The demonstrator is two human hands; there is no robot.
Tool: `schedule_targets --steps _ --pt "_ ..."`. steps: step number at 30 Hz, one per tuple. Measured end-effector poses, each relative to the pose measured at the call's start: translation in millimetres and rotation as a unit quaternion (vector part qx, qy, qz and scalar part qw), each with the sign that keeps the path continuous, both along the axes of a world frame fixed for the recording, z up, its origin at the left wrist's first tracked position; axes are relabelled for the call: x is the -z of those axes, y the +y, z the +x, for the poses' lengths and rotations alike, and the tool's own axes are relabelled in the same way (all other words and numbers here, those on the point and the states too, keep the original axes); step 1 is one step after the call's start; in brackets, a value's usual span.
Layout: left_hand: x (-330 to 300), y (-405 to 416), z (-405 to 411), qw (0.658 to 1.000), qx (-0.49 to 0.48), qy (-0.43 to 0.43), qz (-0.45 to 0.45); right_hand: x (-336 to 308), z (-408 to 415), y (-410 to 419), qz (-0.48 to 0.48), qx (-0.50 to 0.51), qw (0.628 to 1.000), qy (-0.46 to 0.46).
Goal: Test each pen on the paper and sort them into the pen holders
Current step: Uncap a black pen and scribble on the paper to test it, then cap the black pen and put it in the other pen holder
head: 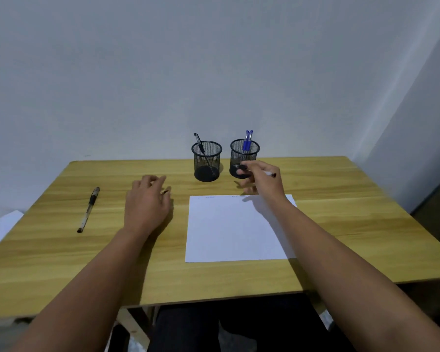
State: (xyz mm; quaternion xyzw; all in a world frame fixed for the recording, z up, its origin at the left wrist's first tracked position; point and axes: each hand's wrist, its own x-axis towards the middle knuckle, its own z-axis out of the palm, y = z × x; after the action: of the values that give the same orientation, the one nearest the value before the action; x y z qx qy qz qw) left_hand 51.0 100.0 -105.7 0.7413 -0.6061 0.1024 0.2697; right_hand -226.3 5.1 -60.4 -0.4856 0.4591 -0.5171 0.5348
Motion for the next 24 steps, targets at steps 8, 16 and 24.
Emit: schedule_targets --steps 8,16,24 --pt "6 -9 20 0.995 -0.022 0.026 0.098 7 22 6 -0.001 -0.070 0.997 -0.032" --pt "-4 -7 11 0.985 0.029 0.161 0.056 13 15 11 -0.045 -0.133 0.986 0.086" --pt "-27 -12 -17 0.943 0.132 0.304 0.022 11 15 10 -0.077 -0.123 0.978 0.150"
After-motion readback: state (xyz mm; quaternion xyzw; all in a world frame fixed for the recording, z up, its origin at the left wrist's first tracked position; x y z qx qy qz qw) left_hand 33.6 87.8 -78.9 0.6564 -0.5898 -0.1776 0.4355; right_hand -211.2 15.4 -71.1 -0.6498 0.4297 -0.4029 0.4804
